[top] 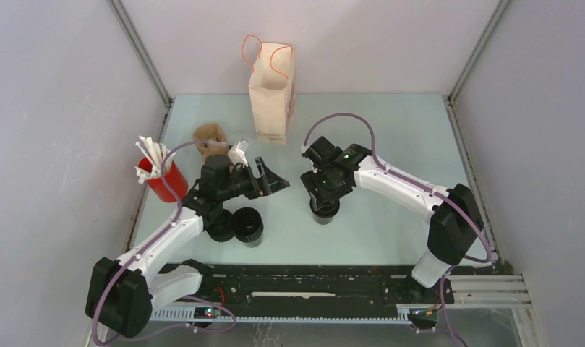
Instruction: Pack the takeout coffee
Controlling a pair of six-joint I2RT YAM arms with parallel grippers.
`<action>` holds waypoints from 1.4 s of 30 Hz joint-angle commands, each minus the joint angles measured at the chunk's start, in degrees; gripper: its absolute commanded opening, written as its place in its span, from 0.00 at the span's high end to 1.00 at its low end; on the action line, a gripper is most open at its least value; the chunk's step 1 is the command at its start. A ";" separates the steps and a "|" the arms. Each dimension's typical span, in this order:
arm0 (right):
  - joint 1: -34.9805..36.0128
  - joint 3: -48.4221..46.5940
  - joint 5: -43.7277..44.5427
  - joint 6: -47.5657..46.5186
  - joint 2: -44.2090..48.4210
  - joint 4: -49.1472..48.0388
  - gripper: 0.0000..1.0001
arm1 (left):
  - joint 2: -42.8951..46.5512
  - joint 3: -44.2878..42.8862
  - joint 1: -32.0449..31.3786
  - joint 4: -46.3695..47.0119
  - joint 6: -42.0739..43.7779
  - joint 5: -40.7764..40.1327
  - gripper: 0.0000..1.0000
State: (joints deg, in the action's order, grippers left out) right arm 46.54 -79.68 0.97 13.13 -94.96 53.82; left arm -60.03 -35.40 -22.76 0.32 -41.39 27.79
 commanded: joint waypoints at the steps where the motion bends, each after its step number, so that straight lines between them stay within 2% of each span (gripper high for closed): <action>1: 0.16 -2.41 -0.36 -0.91 -0.66 -0.73 0.29 | 0.40 -0.29 -0.40 0.92 1.65 0.98 0.09; 24: -0.16 -1.53 -2.27 -1.48 0.06 -1.59 0.19 | -1.52 -1.82 -2.17 0.22 1.83 0.82 0.09; 31: 0.33 -1.81 1.75 -1.44 0.33 -0.18 0.21 | -2.41 -2.20 -3.15 0.26 1.66 0.27 0.09; 42: 0.31 -1.51 1.77 -1.44 0.25 -0.31 0.21 | -2.59 -2.33 -3.34 0.10 1.90 0.13 0.09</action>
State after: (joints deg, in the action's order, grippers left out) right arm 46.70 -80.01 1.93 12.67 -95.77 53.39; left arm -62.65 -35.42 -25.74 -0.23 -41.04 27.70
